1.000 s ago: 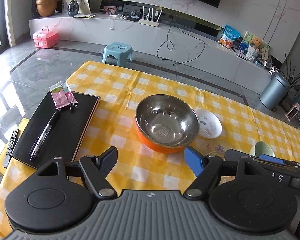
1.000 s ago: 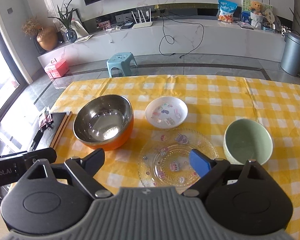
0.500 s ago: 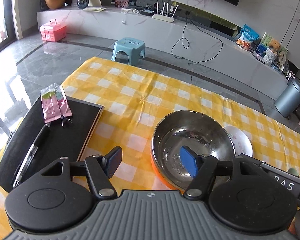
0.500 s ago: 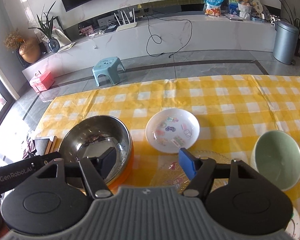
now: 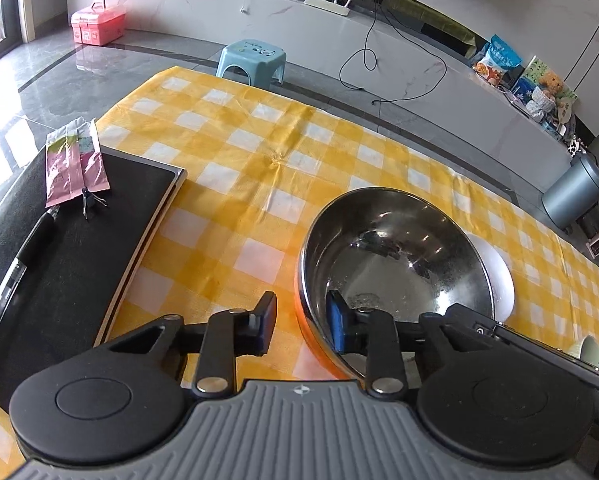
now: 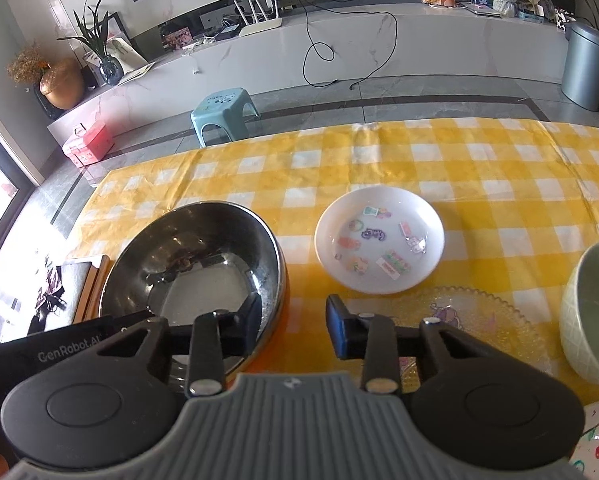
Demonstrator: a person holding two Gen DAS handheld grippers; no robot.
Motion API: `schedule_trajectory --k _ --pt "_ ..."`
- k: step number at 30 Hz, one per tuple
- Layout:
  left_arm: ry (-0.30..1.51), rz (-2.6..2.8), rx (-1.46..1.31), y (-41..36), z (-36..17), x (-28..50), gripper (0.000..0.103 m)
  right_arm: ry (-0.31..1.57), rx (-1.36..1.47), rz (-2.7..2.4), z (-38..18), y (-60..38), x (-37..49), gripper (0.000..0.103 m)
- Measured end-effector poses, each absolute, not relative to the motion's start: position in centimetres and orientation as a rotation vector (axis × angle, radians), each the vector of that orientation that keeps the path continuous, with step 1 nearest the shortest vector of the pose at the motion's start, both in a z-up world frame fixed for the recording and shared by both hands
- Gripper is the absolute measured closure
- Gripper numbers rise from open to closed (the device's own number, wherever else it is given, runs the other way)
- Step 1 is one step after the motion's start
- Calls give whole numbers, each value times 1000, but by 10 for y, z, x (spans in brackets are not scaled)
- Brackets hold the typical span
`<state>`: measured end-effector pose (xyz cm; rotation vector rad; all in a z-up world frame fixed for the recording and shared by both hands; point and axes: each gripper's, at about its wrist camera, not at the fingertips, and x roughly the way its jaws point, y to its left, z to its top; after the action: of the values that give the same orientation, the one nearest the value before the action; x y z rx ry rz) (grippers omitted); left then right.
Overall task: Organize plates and bowls
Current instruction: 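Move the left gripper to the orange bowl rim and close on it, then lift the nested steel bowls, set them down nearer the gripper, open left gripper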
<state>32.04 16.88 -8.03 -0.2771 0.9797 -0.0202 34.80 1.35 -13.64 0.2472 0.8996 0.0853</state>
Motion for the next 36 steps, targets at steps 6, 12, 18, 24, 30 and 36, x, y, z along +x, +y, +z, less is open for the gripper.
schedule_trajectory --k 6,12,18,24,30,36 --pt "984 -27 -240 159 -78 321 85 906 246 111 -135 19 350 90" --pt "990 -19 -221 157 -73 312 88 915 259 104 -130 15 345 92" --pt "995 -23 -219 156 -57 292 88 908 281 120 -116 8 325 93" --pt "974 -30 -177 147 -29 264 88 889 288 138 -94 -1 292 93" --pt "969 -52 -144 136 2 229 88 893 307 164 -67 -18 248 94" --pt "977 -80 -118 125 24 191 88 914 330 192 -47 -36 201 94"
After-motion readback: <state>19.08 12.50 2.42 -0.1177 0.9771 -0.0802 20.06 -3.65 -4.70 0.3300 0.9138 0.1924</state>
